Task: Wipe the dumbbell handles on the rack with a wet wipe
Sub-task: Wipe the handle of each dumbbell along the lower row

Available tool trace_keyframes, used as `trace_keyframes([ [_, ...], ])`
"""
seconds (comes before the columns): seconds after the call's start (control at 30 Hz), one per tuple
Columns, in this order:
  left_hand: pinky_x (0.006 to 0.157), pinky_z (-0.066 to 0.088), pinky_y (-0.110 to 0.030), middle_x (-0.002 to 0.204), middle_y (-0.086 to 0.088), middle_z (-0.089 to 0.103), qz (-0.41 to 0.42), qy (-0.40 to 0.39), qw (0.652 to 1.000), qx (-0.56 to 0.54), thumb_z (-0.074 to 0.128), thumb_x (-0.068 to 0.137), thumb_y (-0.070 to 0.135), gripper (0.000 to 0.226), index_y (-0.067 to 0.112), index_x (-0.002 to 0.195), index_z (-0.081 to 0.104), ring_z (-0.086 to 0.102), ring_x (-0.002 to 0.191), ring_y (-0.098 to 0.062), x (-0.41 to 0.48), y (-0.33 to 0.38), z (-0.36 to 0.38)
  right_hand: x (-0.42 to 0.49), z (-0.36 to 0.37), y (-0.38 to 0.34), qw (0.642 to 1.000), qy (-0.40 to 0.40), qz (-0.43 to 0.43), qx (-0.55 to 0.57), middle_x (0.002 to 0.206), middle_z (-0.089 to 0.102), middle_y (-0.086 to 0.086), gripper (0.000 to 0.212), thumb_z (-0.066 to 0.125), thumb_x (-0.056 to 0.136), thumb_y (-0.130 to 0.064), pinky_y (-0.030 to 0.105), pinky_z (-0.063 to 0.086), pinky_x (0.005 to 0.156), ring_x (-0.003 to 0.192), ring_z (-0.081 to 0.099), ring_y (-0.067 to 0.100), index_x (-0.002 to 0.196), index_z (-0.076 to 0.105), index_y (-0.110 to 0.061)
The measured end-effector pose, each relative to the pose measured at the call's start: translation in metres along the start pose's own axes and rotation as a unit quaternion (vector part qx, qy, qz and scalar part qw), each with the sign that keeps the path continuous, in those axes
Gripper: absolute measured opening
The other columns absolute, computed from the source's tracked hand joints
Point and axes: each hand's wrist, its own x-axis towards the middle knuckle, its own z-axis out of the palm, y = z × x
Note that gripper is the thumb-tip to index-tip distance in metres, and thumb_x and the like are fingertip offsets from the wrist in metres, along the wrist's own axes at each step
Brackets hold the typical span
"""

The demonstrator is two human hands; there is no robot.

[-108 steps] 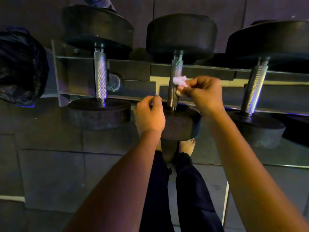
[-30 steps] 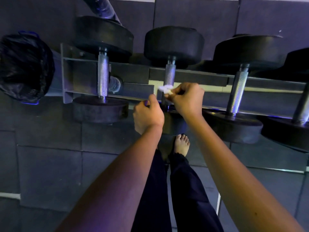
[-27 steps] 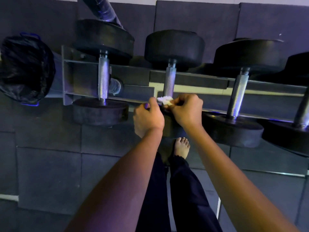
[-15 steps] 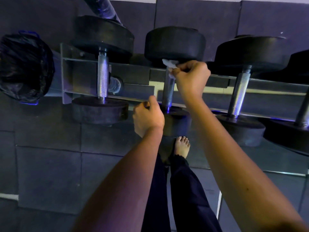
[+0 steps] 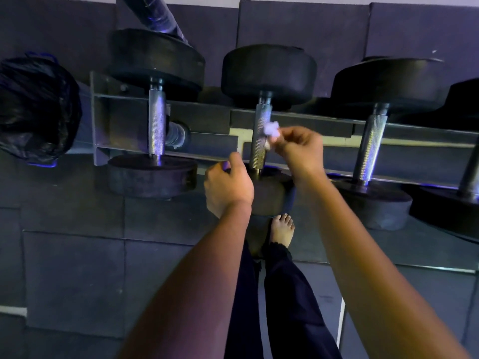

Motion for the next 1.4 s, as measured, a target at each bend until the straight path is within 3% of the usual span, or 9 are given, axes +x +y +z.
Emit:
trace_keyframes([
  [0.17,0.053,0.026,-0.024,0.069,0.008,0.045,0.006,-0.003,1.0,-0.004,0.045,0.091,0.046,0.037,0.016,0.077,0.061,0.041,0.06,-0.005,-0.002,0.001,0.0,0.038,0.006,-0.018,0.992,-0.016,0.009,0.123,0.08,0.065,0.008,0.014,0.059,0.086,0.01,0.036,0.057,0.078,0.077,0.062,0.019,0.087,0.064,-0.003],
  [0.4,0.053,0.025,-0.025,0.07,0.005,0.046,-0.003,-0.005,1.0,0.002,0.046,0.091,0.045,0.031,0.021,0.075,0.057,0.039,0.058,-0.009,-0.004,0.005,-0.002,0.001,-0.012,0.017,0.994,-0.098,0.044,-0.036,0.071,0.065,0.005,0.017,0.067,0.084,0.005,0.021,0.055,0.066,0.063,0.062,0.006,0.073,0.06,-0.007],
  [0.5,0.064,0.03,-0.03,0.087,-0.002,0.053,-0.008,0.001,1.0,0.007,0.046,0.089,0.046,0.031,0.022,0.078,0.063,0.046,0.074,-0.021,-0.003,0.006,-0.002,-0.004,-0.013,0.023,0.99,-0.081,0.034,-0.11,0.073,0.069,0.003,0.017,0.074,0.079,0.001,0.027,0.058,0.075,0.069,0.065,0.01,0.072,0.066,-0.012],
  [0.7,0.072,0.029,-0.031,0.092,-0.001,0.05,-0.016,-0.003,1.0,0.0,0.045,0.09,0.046,0.03,0.024,0.084,0.065,0.04,0.081,-0.021,-0.003,0.006,-0.002,0.035,0.002,-0.007,0.999,0.022,-0.019,-0.034,0.075,0.072,0.01,0.015,0.077,0.071,-0.01,0.051,0.057,0.08,0.076,0.066,0.02,0.064,0.067,-0.018],
  [0.87,0.07,0.028,-0.03,0.089,-0.002,0.048,-0.006,-0.007,1.0,0.012,0.045,0.091,0.044,0.026,0.026,0.078,0.058,0.039,0.079,-0.021,-0.004,0.007,-0.003,0.036,0.008,-0.011,0.994,0.074,-0.036,-0.067,0.069,0.072,0.002,0.012,0.079,0.07,-0.017,0.039,0.058,0.075,0.066,0.062,0.01,0.064,0.069,-0.015],
  [0.97,0.071,0.031,-0.031,0.088,-0.003,0.049,-0.007,-0.009,1.0,0.017,0.045,0.09,0.045,0.029,0.023,0.073,0.055,0.041,0.08,-0.024,-0.003,0.007,-0.003,0.003,0.005,0.009,0.991,0.046,-0.032,-0.125,0.069,0.072,0.002,0.014,0.081,0.073,-0.021,0.031,0.053,0.066,0.062,0.058,0.005,0.069,0.072,-0.01],
  [1.07,0.069,0.03,-0.031,0.086,-0.004,0.048,0.0,-0.008,1.0,0.025,0.044,0.089,0.045,0.032,0.021,0.071,0.055,0.043,0.078,-0.024,-0.003,0.005,-0.003,-0.022,0.002,0.021,0.985,0.026,-0.025,-0.166,0.073,0.07,-0.002,0.01,0.077,0.078,-0.017,0.024,0.05,0.069,0.069,0.061,0.006,0.072,0.07,-0.014],
  [1.2,0.066,0.029,-0.03,0.08,-0.002,0.046,0.008,-0.009,1.0,0.02,0.043,0.09,0.045,0.034,0.019,0.079,0.061,0.042,0.075,-0.022,-0.005,0.003,-0.003,-0.03,0.002,0.014,0.982,0.021,-0.029,-0.184,0.078,0.068,-0.002,0.007,0.074,0.079,-0.008,0.026,0.053,0.077,0.081,0.064,0.011,0.076,0.069,-0.013],
  [1.4,0.071,0.036,-0.034,0.107,-0.015,0.063,0.03,0.007,0.999,0.016,0.04,0.091,0.047,0.047,0.01,0.098,0.068,0.056,0.092,-0.034,-0.004,0.001,-0.002,-0.036,0.0,0.009,0.984,0.009,-0.032,-0.174,0.083,0.068,-0.002,0.01,0.073,0.082,-0.007,0.029,0.056,0.082,0.084,0.065,0.01,0.079,0.068,-0.015],
])
